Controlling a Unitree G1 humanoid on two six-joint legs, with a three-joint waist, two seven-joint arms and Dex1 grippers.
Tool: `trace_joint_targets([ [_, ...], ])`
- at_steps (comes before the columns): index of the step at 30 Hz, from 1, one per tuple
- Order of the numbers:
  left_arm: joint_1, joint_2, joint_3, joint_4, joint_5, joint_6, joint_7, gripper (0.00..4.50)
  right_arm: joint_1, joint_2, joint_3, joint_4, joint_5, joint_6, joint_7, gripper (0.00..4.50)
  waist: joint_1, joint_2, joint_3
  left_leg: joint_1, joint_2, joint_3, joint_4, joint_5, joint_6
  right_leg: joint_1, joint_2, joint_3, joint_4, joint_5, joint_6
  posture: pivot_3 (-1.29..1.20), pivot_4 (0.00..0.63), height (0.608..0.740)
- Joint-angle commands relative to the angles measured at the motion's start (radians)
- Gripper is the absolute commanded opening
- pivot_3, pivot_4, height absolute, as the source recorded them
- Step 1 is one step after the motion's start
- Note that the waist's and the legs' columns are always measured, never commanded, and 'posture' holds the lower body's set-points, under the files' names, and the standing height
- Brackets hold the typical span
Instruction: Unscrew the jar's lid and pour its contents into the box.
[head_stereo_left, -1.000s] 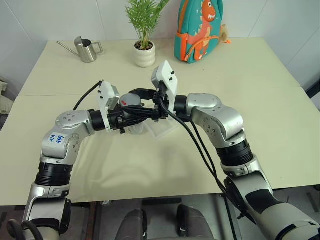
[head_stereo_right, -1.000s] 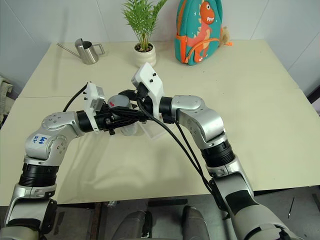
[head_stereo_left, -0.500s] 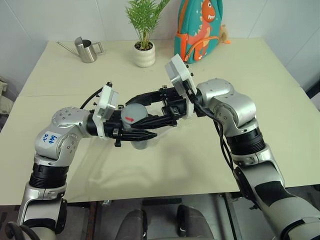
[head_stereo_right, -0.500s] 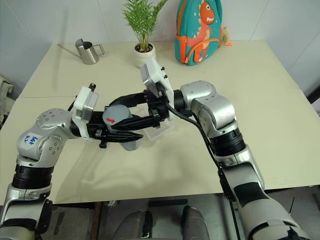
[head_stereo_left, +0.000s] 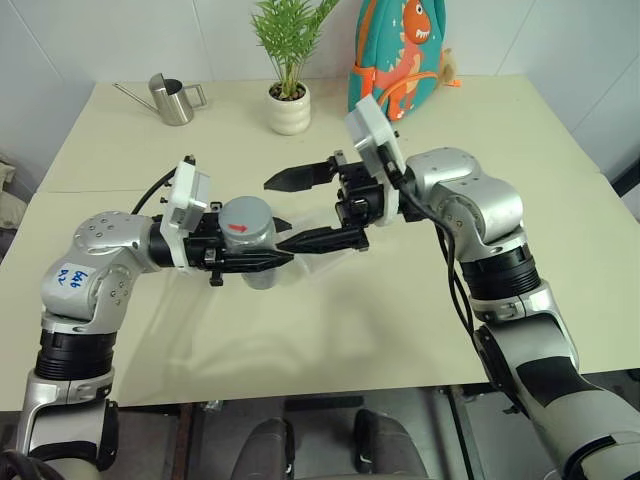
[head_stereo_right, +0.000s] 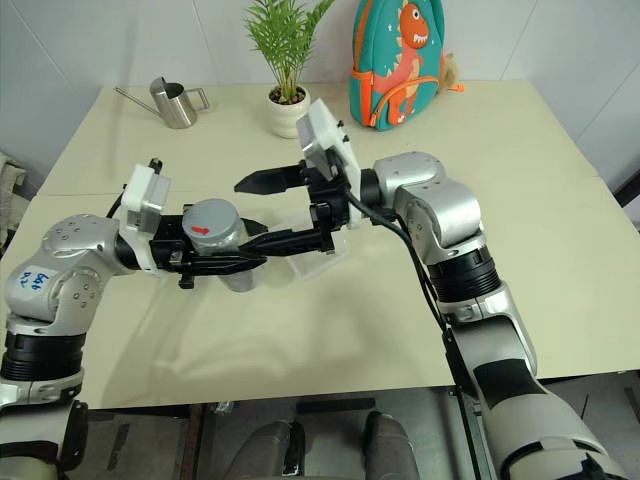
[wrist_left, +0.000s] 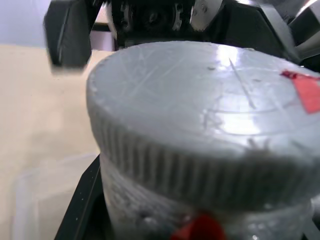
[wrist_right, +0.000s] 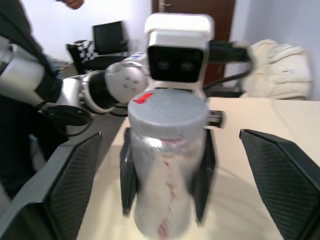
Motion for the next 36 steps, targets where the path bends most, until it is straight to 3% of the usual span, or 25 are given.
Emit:
trace_joint_targets([
  [1,0.01,0.016,0.043,-0.014,-0.012,-0.002,0.03,1.97,-0.011,-0.012,-0.042,-0.019,-0.007,-0.021,-0.032,4.45,0.001,0.0,0.0,0.0,0.0,0.0,0.0,0.0,0.0,0.0,0.0,0.0,0.0,0.0,0.0,0.0,0.15,0.74],
  [10,0.005,-0.008,-0.003,-0.013,0.016,-0.006,0.067,1.97,0.028,0.09,0.029,-0.162,-0.007,0.076,-0.176,4.45,0.0,0.0,0.0,0.0,0.0,0.0,0.0,0.0,0.0,-0.004,-0.001,0.001,0.003,0.0,0.0,0.0,0.15,0.74],
  [23,0.009,-0.02,-0.032,-0.039,0.006,0.001,0.084,1.97,-0.004,0.18,0.045,-0.076,-0.078,0.058,-0.299,4.45,-0.001,0.0,0.0,0.0,0.0,0.002,0.0,0.0,0.0,-0.006,-0.002,0.0,0.006,0.0,-0.001,0.0,0.15,0.74],
  [29,0.01,-0.022,-0.03,-0.05,-0.004,0.002,0.09,1.97,-0.019,0.174,0.028,-0.008,-0.1,0.016,-0.293,4.45,-0.006,0.0,0.0,0.0,0.0,0.002,0.0,0.0,0.0,-0.006,-0.002,0.0,0.006,0.0,-0.001,0.0,0.15,0.74],
  [36,0.024,-0.016,-0.019,-0.052,-0.007,-0.011,0.088,1.97,-0.023,0.083,-0.032,0.07,-0.087,-0.026,-0.235,4.45,-0.01,0.0,0.0,0.0,0.0,0.002,0.0,0.0,0.0,-0.006,-0.002,0.0,0.007,0.0,-0.001,0.0,0.15,0.74],
])
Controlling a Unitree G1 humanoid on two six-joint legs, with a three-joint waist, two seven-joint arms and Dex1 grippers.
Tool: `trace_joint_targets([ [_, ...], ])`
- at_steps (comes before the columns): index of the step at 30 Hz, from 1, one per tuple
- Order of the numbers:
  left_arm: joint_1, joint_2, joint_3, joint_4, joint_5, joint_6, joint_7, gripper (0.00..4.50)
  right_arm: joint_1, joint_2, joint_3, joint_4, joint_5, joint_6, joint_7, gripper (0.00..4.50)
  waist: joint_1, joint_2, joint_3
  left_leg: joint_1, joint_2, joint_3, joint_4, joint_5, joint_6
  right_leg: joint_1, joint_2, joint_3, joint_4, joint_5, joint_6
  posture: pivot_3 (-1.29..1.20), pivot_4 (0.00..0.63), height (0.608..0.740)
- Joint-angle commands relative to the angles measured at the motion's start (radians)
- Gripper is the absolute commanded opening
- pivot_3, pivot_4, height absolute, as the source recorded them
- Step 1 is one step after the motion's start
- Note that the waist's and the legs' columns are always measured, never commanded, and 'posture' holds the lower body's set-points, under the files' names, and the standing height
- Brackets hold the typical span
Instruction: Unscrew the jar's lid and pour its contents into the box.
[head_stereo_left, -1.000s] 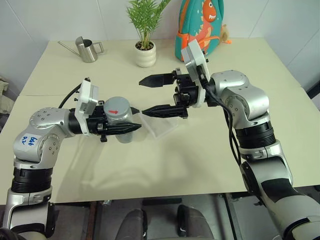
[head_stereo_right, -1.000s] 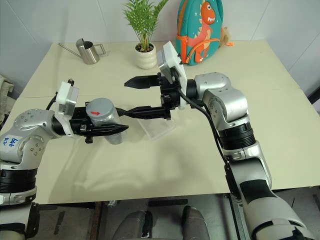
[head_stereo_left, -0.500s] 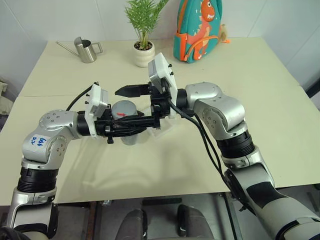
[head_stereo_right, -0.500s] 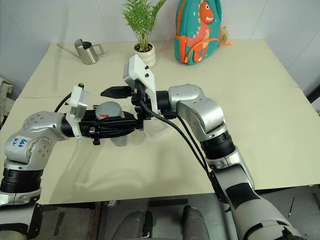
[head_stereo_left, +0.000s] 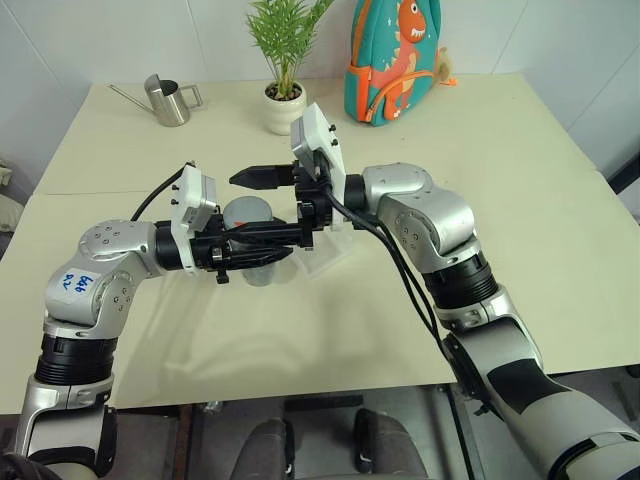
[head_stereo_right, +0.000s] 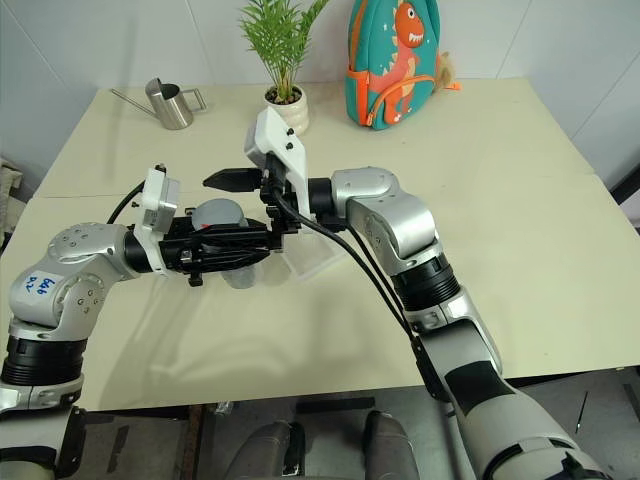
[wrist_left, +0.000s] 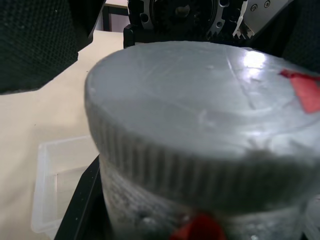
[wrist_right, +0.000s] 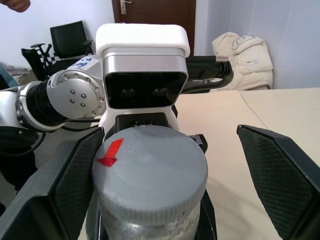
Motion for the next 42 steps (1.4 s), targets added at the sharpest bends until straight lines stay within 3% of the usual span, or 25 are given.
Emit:
trace_joint_targets([
  [1,0.012,0.002,0.016,-0.051,-0.027,-0.024,-0.034,1.97,-0.017,-0.074,-0.095,0.046,-0.011,-0.034,-0.008,4.45,-0.001,0.0,0.0,0.0,0.0,0.0,0.0,0.0,0.0,0.0,0.0,0.0,0.0,0.0,0.0,0.0,0.15,0.74],
  [8,0.018,-0.002,0.022,-0.041,-0.018,-0.041,-0.036,1.97,-0.006,-0.173,-0.134,0.075,0.024,-0.027,0.06,4.45,-0.004,0.0,0.0,0.0,0.0,0.0,0.0,0.0,0.0,0.001,-0.002,-0.001,0.0,0.0,0.0,0.0,0.15,0.74],
  [13,0.023,0.002,0.026,-0.035,-0.01,-0.048,-0.041,1.97,0.017,-0.185,-0.141,0.01,0.061,0.025,0.102,4.45,-0.018,0.0,0.0,0.001,0.0,0.003,-0.001,0.0,0.001,0.0,-0.001,0.0,0.0,0.0,0.0,0.0,0.15,0.74],
  [25,0.013,0.002,0.015,-0.022,0.011,-0.054,-0.035,1.97,0.046,-0.073,-0.058,-0.214,0.093,0.156,-0.008,4.45,-0.01,0.0,0.0,0.002,0.003,0.004,0.0,0.0,0.001,0.0,-0.002,0.0,0.002,0.0,-0.001,0.0,0.15,0.74],
  [31,0.007,0.001,0.01,-0.027,0.011,-0.048,-0.029,1.97,0.039,-0.03,0.011,-0.182,0.016,0.089,-0.053,4.45,-0.011,0.0,0.0,0.002,0.003,0.004,0.0,0.0,0.001,-0.001,-0.002,0.0,0.002,0.0,-0.001,0.0,0.15,0.74],
  [42,0.011,0.005,0.012,-0.031,0.008,-0.049,-0.026,1.97,-0.011,0.011,-0.02,-0.075,-0.012,0.029,-0.069,4.45,-0.012,0.0,0.0,0.002,0.002,0.004,0.0,0.0,0.001,-0.001,-0.002,0.0,0.002,0.0,-0.001,0.0,0.15,0.74],
])
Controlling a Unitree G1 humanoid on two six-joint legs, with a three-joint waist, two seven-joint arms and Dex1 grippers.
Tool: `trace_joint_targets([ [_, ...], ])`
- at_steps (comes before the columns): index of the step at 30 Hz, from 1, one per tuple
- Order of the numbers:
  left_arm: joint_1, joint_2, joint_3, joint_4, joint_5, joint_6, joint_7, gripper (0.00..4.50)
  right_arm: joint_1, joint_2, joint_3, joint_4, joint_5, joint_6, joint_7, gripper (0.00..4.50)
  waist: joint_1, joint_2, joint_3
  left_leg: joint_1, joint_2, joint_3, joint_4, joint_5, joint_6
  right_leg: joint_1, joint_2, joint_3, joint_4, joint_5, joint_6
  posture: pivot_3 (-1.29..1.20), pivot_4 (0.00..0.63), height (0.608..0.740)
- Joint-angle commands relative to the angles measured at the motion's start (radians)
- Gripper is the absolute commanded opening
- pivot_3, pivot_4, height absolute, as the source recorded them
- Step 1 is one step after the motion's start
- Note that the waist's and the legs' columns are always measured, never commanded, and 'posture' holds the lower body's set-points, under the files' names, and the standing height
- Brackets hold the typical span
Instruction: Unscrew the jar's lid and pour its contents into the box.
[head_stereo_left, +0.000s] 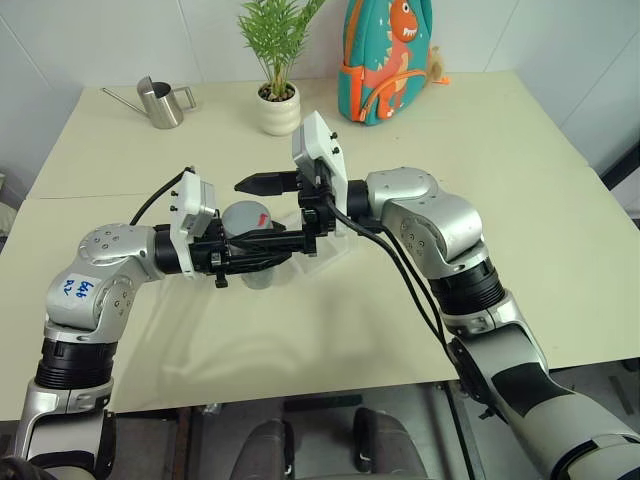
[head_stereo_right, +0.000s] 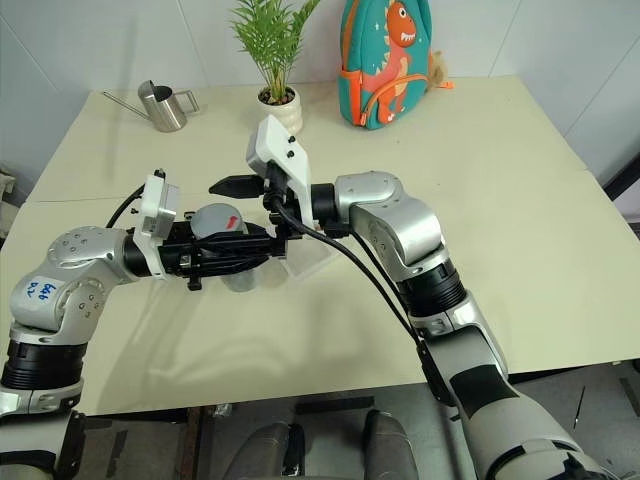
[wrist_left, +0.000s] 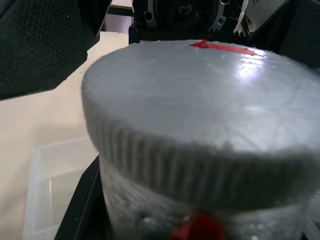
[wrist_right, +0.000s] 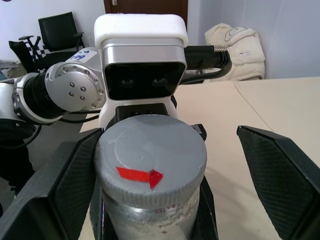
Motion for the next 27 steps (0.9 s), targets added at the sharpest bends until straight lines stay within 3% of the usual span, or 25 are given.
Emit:
trace_joint_targets([
  [1,-0.01,0.005,0.009,-0.031,-0.007,-0.014,-0.009,1.97,-0.043,0.008,-0.043,0.014,-0.007,-0.039,-0.019,4.45,0.0,0.0,0.0,0.0,0.0,0.0,0.0,0.0,0.0,0.0,0.0,0.0,0.0,0.0,0.0,0.0,0.15,0.74],
  [18,0.018,0.015,0.034,-0.046,-0.009,-0.016,-0.009,1.97,-0.029,-0.239,-0.176,0.186,0.019,-0.089,0.15,4.45,-0.007,0.0,0.0,0.0,0.0,0.002,-0.001,-0.001,0.0,0.0,0.0,0.0,-0.002,0.0,0.0,0.0,0.15,0.74],
  [27,-0.003,0.01,0.028,-0.021,0.001,-0.025,-0.012,1.97,-0.004,-0.149,-0.135,-0.044,0.106,0.031,0.135,4.45,0.0,0.0,0.0,0.001,0.004,0.009,0.0,-0.001,0.0,-0.001,0.001,0.0,0.0,0.0,-0.001,0.0,0.15,0.74],
])
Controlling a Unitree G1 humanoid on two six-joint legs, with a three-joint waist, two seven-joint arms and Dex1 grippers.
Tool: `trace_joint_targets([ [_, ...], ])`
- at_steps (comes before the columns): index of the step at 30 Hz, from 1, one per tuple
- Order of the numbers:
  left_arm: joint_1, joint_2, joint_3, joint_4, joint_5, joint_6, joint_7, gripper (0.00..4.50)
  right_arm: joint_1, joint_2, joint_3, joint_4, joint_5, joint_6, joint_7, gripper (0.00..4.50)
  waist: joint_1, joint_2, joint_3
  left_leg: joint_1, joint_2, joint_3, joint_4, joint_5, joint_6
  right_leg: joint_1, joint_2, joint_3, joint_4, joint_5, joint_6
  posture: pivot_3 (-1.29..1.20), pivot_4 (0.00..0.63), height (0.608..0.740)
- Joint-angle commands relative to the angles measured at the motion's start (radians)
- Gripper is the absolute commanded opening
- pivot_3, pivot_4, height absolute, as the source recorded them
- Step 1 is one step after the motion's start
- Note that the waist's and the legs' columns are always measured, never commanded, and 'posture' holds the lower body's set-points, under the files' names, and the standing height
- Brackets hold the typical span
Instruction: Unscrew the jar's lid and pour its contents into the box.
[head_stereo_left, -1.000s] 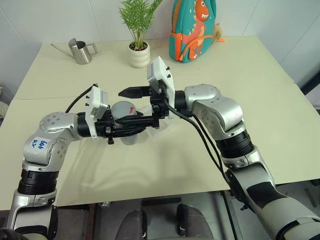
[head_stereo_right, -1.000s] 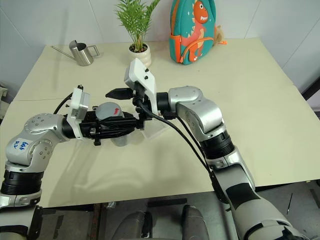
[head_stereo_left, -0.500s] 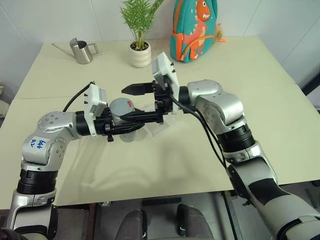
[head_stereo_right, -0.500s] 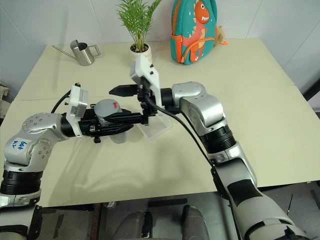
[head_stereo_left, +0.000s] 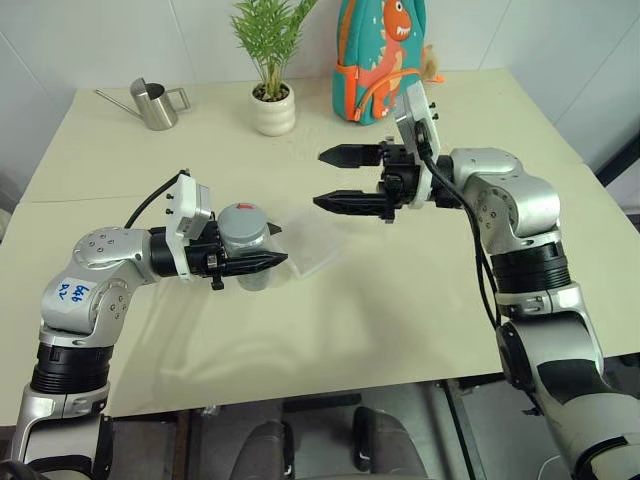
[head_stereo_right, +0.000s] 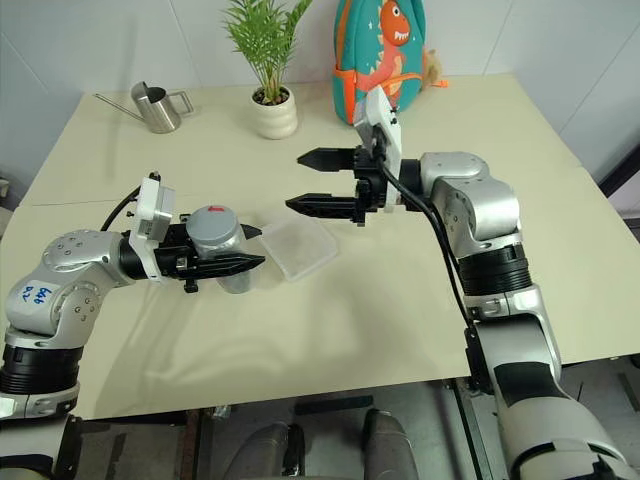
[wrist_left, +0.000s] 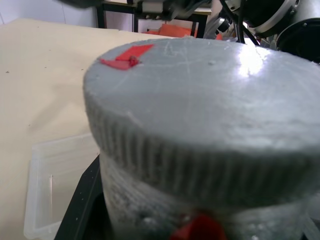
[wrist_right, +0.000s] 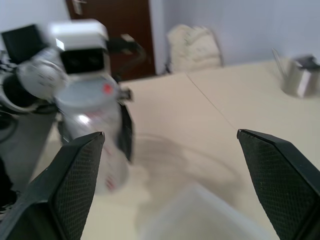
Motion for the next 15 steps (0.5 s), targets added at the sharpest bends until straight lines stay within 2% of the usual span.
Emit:
trace_joint_targets([
  [1,-0.028,0.002,0.008,-0.011,-0.001,-0.027,-0.007,1.97,0.002,0.053,0.032,-0.133,0.038,0.04,-0.034,4.45,0.001,0.0,0.0,0.0,0.0,0.0,0.0,0.0,0.0,0.0,0.0,0.0,0.0,0.0,0.0,0.0,0.15,0.74],
  [5,-0.037,-0.002,0.001,-0.001,0.003,-0.032,-0.012,1.97,0.001,0.111,0.085,-0.184,0.021,0.061,-0.082,4.45,0.002,0.0,0.0,0.0,0.0,-0.001,0.0,0.0,0.0,0.0,0.0,0.0,0.0,0.0,0.0,0.0,0.15,0.74],
  [9,-0.045,-0.004,-0.007,0.006,0.004,-0.034,-0.019,1.97,-0.009,0.13,0.146,-0.158,-0.024,0.017,-0.07,4.45,0.002,0.0,0.0,-0.001,-0.001,-0.001,0.0,0.0,0.0,0.0,-0.001,0.0,0.0,0.0,0.0,0.0,0.15,0.74],
  [15,-0.054,-0.009,-0.017,0.018,0.007,-0.039,-0.025,1.97,-0.053,0.184,0.146,-0.074,-0.058,-0.011,-0.108,4.45,-0.001,0.0,0.0,-0.001,-0.001,0.0,0.0,0.0,0.0,0.0,0.0,0.0,0.001,0.0,0.0,0.0,0.15,0.74],
])
